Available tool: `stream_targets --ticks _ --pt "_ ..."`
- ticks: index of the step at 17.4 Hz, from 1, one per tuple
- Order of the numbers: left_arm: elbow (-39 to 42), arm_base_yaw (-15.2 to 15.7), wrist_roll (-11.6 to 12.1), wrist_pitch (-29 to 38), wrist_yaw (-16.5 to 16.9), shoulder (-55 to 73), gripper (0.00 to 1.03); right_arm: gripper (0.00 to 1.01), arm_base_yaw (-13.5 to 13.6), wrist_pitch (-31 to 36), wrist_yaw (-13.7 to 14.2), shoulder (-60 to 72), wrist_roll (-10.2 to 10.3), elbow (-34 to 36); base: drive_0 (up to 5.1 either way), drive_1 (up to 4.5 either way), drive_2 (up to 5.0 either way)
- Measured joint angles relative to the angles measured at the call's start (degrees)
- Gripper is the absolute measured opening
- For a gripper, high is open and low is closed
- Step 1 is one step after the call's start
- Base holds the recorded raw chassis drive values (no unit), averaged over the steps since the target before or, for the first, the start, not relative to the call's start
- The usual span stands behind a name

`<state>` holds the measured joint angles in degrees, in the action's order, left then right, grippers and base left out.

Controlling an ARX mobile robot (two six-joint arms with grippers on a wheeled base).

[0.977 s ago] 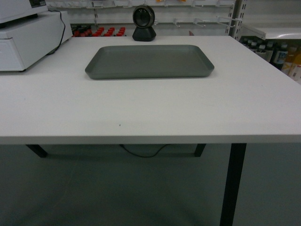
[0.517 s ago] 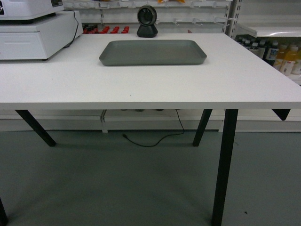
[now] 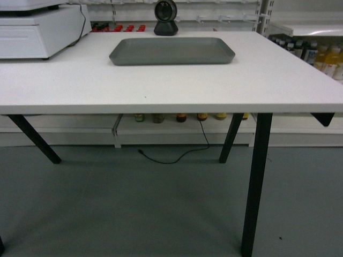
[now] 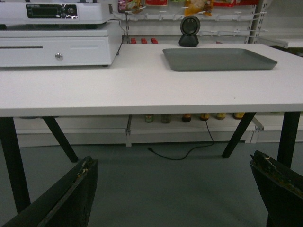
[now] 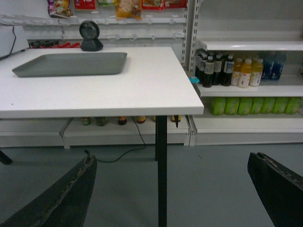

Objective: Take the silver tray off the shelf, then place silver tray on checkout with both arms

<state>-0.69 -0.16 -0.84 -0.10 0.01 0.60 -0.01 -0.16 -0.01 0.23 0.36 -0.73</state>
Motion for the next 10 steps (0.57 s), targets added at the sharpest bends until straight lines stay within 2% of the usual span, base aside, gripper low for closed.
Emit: stream_targets --ticks 10 --pt "0.00 0.00 0.07 -0.15 -0.02 0.00 0.98 0.98 0.00 -0.09 0.00 0.00 0.02 0.00 0.0 0.00 0.0"
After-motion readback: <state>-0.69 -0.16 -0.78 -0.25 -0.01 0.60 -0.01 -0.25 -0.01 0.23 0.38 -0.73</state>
